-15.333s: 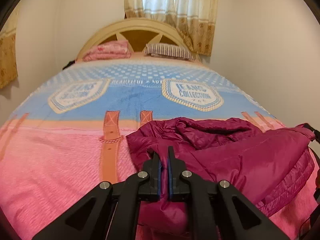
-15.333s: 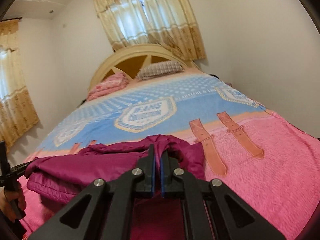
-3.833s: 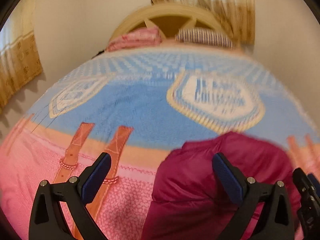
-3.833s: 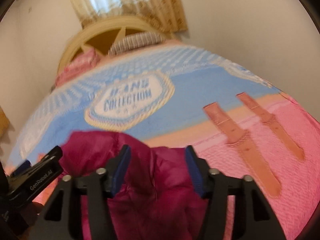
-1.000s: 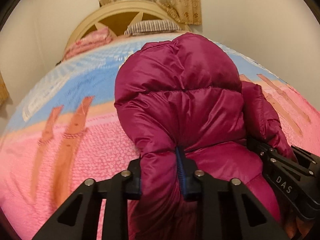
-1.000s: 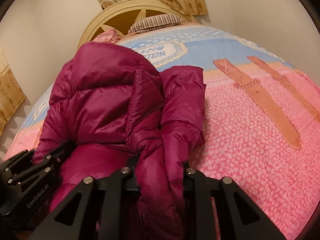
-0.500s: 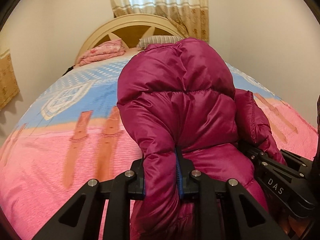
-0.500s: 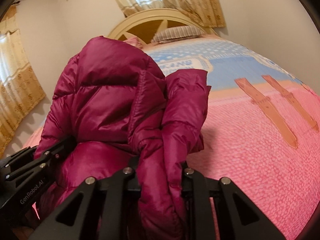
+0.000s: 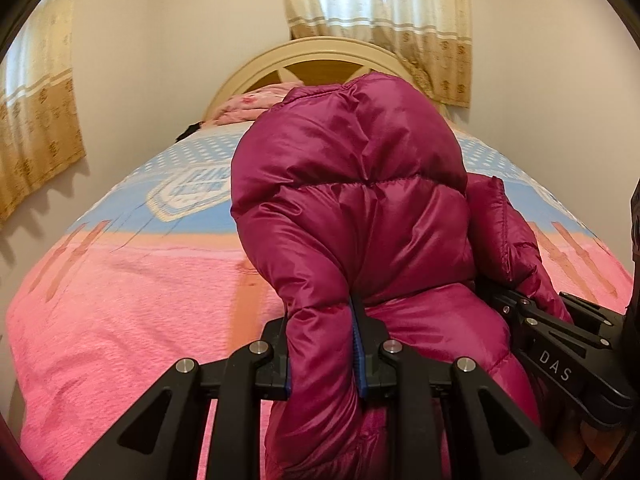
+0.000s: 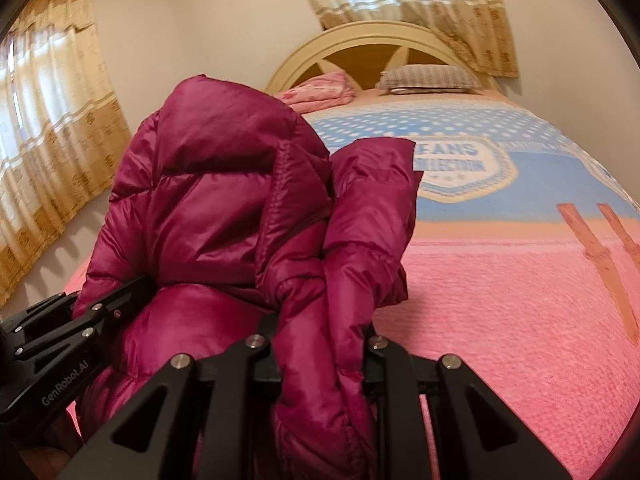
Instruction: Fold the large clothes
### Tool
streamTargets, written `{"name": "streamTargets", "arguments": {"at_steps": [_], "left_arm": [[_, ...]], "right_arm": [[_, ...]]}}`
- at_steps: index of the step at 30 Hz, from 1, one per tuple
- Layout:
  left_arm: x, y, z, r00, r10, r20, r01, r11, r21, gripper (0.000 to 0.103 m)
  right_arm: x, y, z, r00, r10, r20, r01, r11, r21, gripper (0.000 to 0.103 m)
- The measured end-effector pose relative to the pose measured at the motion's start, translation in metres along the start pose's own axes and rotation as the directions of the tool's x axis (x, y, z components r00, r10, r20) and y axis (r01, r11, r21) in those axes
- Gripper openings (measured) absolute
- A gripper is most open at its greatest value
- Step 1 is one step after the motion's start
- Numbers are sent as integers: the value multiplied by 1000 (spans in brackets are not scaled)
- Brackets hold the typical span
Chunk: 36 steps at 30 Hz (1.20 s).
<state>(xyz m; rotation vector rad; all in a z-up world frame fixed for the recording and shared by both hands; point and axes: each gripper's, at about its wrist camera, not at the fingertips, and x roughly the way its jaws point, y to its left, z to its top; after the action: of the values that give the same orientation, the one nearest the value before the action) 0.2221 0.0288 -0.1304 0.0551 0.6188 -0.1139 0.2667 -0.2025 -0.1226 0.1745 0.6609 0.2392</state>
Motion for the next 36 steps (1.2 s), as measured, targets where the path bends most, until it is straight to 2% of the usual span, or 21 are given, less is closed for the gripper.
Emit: {"name": "streamTargets", "arguments": {"at_steps": [9, 23, 36], "left_arm": [[-2, 46, -7, 998, 66, -7, -67, 996, -57, 22], [1, 94, -22, 991, 129, -31, -132, 983, -126, 22], [22, 117, -38, 986, 145, -87, -157, 976, -151, 22]], "right_arm": [[19, 17, 6, 998, 51, -39, -54, 995, -80, 20], [49, 52, 5, 990, 100, -101, -114, 983, -145, 20], [77, 63, -6, 981, 107, -163, -133, 978, -162, 20]]}}
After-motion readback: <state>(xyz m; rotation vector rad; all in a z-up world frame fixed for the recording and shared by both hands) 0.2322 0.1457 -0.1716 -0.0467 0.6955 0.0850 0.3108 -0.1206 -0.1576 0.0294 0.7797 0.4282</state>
